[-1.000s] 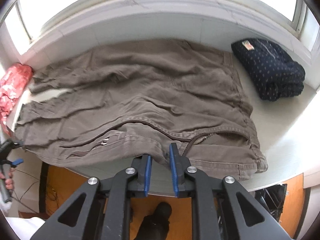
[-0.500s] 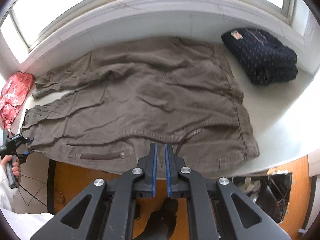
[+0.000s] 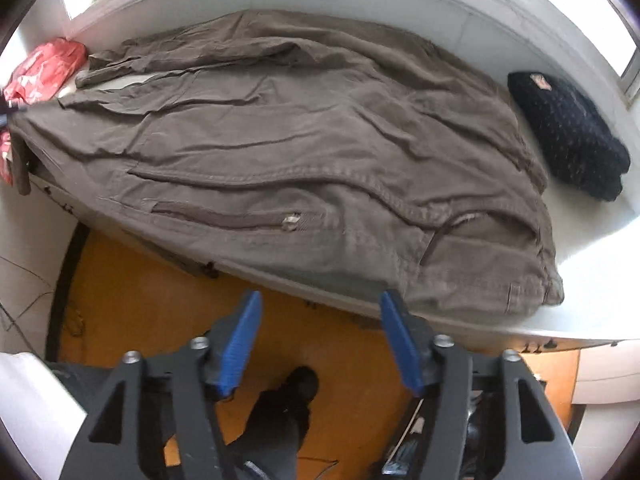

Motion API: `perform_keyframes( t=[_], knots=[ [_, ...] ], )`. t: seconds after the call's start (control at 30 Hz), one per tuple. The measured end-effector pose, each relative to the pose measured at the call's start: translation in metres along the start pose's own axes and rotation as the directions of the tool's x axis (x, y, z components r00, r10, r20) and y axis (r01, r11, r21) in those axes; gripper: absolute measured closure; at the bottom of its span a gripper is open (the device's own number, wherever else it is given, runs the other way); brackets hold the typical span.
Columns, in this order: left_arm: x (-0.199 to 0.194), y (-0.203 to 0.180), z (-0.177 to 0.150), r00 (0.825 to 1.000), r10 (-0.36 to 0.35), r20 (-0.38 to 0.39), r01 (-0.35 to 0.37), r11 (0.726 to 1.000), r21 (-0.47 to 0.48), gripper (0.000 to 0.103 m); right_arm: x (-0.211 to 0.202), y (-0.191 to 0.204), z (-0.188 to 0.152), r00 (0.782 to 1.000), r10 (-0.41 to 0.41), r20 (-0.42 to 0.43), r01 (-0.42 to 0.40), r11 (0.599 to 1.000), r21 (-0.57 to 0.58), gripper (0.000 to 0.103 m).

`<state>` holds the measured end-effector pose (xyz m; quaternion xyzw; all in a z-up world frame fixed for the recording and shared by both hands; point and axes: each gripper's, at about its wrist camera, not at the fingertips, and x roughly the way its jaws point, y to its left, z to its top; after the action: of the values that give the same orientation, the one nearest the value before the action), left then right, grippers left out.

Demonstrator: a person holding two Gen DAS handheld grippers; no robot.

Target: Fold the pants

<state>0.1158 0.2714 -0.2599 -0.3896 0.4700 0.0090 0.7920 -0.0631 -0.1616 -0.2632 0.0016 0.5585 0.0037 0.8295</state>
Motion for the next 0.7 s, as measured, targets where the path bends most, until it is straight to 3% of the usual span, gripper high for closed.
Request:
perform_keyframes(
  t=[0.13,0.4,0.53,0.63,0.7],
  knots=[
    [0.002,-0.03,0.008,1.0,-0.023,0.009,0.023,0.999,0.026,0.094,0.014,-0.017,0.004,0.998,-0.062,0.011,0.062,0.998,0.021,0.043],
    [-0.01,-0.034,0.019,0.999,-0.054,0.001,0.054,0.998,0.021,0.094,0.028,-0.023,0.008,1.0,-0.019,-0.02,0.018,1.0,-0.024,0.044],
    [-0.011,-0.04,0.024,0.999,-0.046,-0.001,0.046,0.998,0.043,0.094,0.02,-0.023,-0.002,0.998,-0.057,-0.004,0.056,0.995,-0.077,0.043],
    [-0.005,-0.041,0.025,0.999,-0.051,-0.004,0.052,0.998,0.033,0.094,0.035,-0.032,-0.003,0.995,-0.097,-0.023,0.096,0.995,-0.039,0.039],
    [-0.005,-0.041,0.025,0.998,-0.055,-0.006,0.055,0.998,0.027,0.094,0.033,-0.039,0.001,0.995,-0.1,0.008,0.1,0.995,0.01,0.041]
  ],
)
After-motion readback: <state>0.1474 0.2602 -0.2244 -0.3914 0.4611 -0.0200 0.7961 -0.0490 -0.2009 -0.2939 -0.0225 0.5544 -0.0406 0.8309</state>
